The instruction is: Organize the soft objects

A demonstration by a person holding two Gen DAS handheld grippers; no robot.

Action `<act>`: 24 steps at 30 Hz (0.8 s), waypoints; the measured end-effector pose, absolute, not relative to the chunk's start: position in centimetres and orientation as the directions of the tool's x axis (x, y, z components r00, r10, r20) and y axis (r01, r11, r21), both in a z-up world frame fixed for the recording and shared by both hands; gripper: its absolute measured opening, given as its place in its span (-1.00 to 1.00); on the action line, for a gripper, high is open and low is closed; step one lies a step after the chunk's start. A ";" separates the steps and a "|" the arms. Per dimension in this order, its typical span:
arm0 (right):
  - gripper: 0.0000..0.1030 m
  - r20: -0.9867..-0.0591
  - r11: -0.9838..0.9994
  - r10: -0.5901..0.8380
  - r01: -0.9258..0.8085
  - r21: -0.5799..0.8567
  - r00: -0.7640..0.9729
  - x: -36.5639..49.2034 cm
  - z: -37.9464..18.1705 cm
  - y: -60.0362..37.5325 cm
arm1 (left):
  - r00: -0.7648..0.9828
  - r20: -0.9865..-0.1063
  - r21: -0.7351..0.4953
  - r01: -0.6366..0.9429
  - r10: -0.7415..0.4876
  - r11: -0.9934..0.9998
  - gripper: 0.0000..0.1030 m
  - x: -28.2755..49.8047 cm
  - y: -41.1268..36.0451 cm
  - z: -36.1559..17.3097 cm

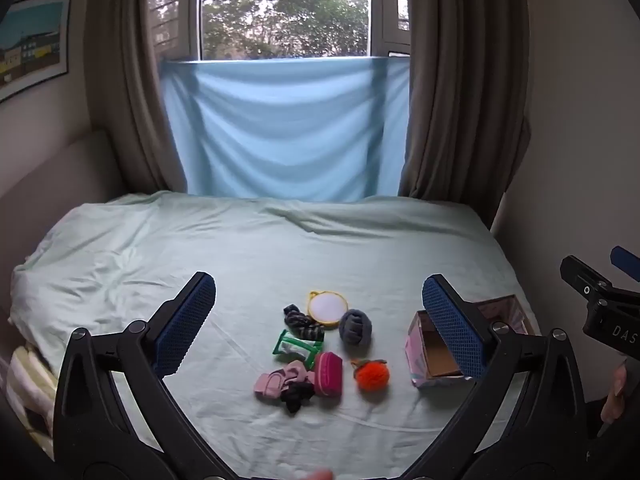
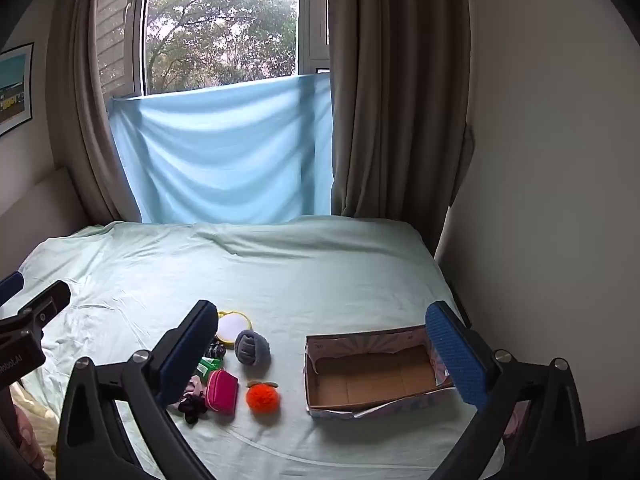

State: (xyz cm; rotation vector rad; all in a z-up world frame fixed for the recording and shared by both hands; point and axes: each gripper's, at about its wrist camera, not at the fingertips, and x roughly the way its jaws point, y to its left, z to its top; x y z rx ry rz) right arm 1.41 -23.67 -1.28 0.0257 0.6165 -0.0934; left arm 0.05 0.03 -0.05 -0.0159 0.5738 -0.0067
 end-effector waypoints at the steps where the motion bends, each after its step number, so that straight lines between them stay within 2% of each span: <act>1: 1.00 -0.579 0.996 -0.077 0.092 -0.003 0.812 1.4 -1.3 -23.6 | 0.837 -0.547 -0.021 0.003 -0.014 1.000 0.99 0.1 0.1 -0.1; 4: 1.00 -0.565 0.996 -0.075 0.093 0.002 0.822 1.2 -1.2 -23.6 | 0.831 -0.555 -0.047 0.014 -0.038 0.999 0.99 0.3 0.6 -0.3; 5: 1.00 -0.563 0.995 -0.078 0.095 0.000 0.823 1.2 -1.2 -23.6 | 0.849 -0.528 -0.047 -0.004 -0.021 0.999 0.99 -0.3 1.2 0.7; 11: 1.00 -0.538 0.995 -0.086 0.098 -0.006 0.838 0.4 -0.8 -23.5 | 0.861 -0.509 -0.014 -0.018 0.008 1.000 0.99 -0.9 1.0 1.4; 24: 1.00 -0.532 0.996 -0.077 0.093 0.003 0.843 0.5 -0.4 -23.5 | 0.861 -0.509 -0.021 -0.011 -0.001 1.000 0.99 -0.7 0.7 1.2</act>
